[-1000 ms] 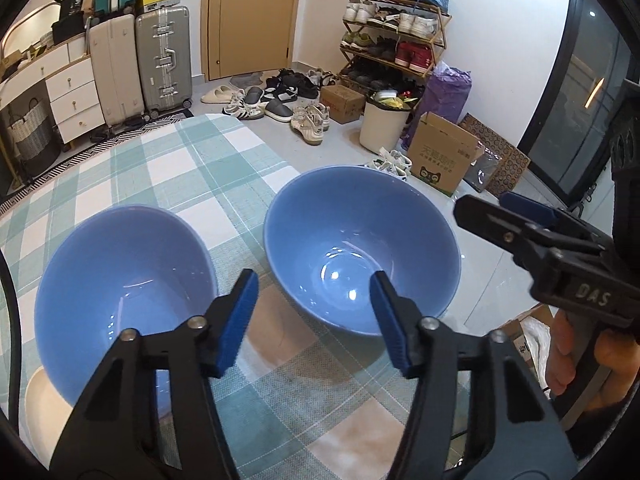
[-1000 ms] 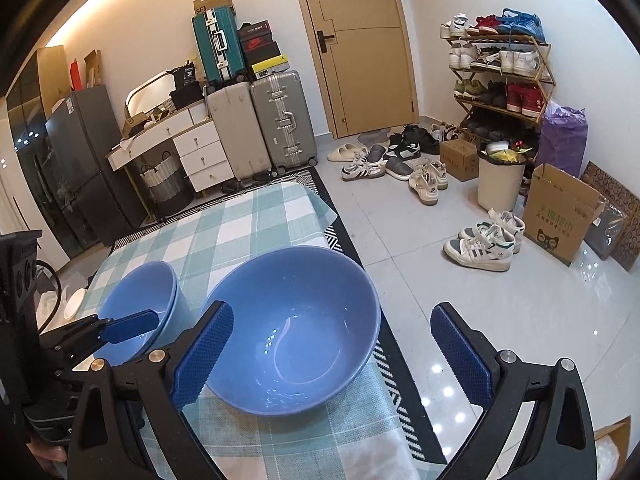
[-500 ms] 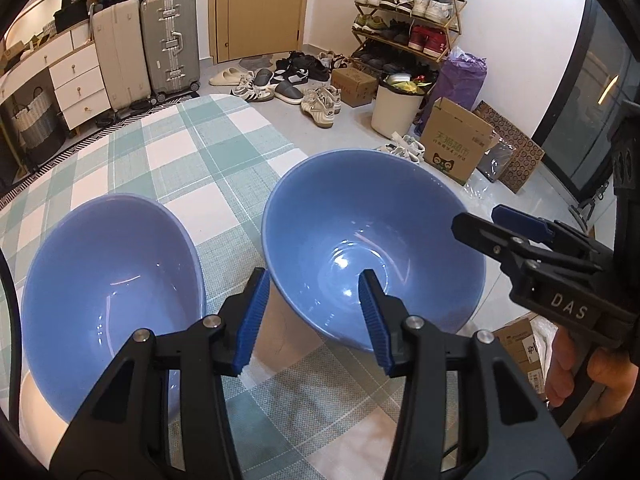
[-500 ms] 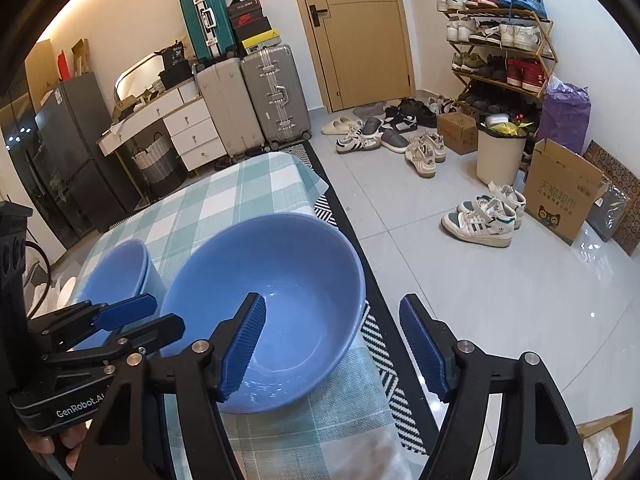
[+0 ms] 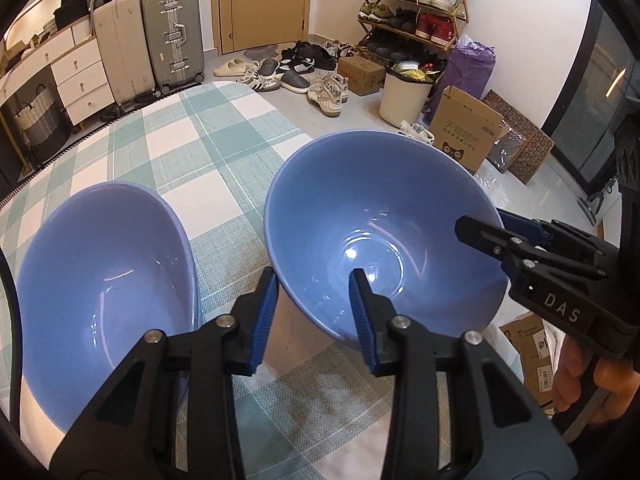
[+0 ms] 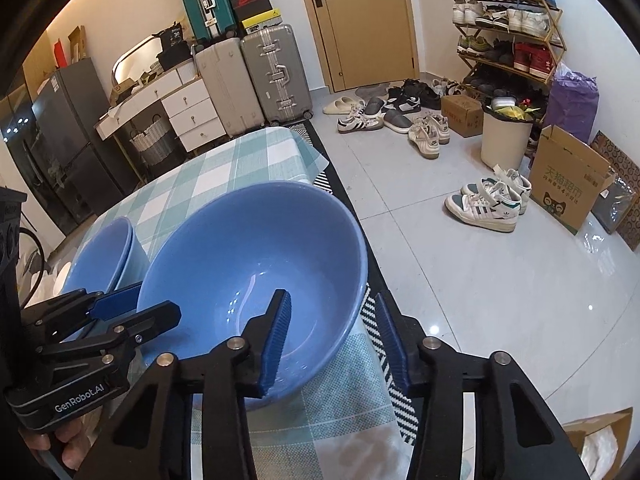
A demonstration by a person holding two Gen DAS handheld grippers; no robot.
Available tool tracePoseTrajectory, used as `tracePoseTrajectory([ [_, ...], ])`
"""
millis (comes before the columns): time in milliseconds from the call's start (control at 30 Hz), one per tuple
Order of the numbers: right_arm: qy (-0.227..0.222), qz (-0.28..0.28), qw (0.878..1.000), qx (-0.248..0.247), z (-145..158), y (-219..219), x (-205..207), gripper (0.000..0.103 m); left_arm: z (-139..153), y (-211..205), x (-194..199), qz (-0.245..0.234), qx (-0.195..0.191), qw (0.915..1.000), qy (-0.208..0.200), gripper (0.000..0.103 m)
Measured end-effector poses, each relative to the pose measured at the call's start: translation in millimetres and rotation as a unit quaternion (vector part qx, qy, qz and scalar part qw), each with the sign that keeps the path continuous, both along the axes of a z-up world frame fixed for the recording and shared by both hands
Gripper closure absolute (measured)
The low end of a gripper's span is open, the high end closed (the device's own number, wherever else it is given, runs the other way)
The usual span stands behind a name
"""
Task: Organize plates and bowls
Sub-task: 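Close the left gripper on the bowl rim while the right gripper closes beside it, then lift the second light-blue bowl with both grippers and carry it over the first bowl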
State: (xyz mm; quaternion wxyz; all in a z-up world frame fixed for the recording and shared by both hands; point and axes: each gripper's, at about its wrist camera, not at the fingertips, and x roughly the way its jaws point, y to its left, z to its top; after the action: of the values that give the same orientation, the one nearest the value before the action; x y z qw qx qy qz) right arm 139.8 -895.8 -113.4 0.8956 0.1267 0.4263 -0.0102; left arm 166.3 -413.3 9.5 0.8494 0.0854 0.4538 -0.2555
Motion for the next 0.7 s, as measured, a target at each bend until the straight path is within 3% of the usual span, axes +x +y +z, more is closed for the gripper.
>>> tracePoseTrajectory([
  [200,0.001,0.001,1.000,-0.006,-0.8,2.3,0.1,0.072,-2.6,0.4,1.7,0.003,0.003,1.0000,-0.005,0.077],
  [700,-0.007,-0.004,1.000,-0.012,5.8,3.2,-4.0,0.072,3.7,-0.2,-1.4,0.000,0.007,0.9999,-0.015,0.077],
])
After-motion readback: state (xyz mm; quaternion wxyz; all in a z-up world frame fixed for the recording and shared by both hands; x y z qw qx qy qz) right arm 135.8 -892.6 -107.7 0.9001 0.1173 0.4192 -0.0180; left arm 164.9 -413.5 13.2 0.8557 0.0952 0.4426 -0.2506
